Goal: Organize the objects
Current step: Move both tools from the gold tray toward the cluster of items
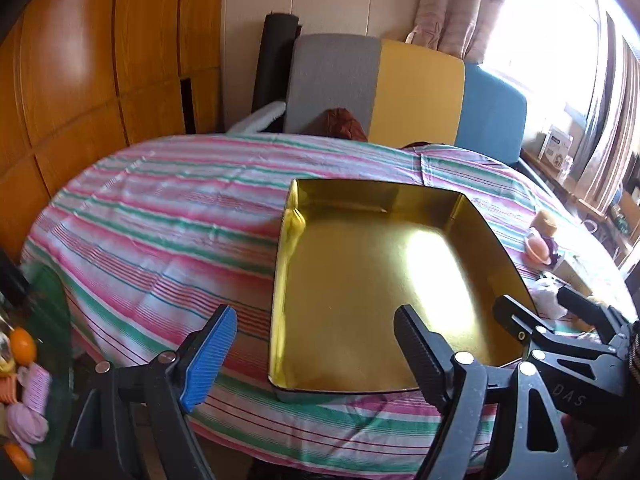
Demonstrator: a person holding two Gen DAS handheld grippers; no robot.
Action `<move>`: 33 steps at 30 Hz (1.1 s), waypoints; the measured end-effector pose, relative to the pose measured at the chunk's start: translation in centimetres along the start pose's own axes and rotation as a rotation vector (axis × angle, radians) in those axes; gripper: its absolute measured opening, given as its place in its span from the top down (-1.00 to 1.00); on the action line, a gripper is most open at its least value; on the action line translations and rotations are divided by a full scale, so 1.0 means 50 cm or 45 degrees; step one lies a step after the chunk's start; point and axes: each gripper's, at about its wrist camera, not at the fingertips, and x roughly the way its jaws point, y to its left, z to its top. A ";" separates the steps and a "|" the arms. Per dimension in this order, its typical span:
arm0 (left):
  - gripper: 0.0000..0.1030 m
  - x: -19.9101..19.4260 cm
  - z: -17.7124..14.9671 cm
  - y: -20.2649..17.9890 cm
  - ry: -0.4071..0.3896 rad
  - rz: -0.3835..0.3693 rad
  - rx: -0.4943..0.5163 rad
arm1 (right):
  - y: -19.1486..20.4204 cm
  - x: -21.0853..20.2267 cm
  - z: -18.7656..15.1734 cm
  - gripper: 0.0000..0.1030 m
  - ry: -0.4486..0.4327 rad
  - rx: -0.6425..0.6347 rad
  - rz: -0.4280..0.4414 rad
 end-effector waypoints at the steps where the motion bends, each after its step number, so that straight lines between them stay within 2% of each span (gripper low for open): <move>1: -0.60 -0.005 0.001 -0.004 -0.017 0.025 0.019 | 0.001 -0.001 0.000 -1.00 -0.005 -0.006 -0.004; 4: -0.60 -0.018 0.002 -0.008 -0.050 0.076 0.057 | 0.004 -0.006 0.000 -1.00 -0.016 -0.024 -0.014; 10: -0.60 -0.030 0.003 -0.007 -0.078 0.117 0.061 | 0.006 -0.012 0.002 -1.00 -0.022 -0.042 -0.026; 33: -0.60 -0.049 0.004 -0.025 -0.081 0.116 0.090 | -0.005 -0.036 0.000 -1.00 -0.054 -0.051 -0.055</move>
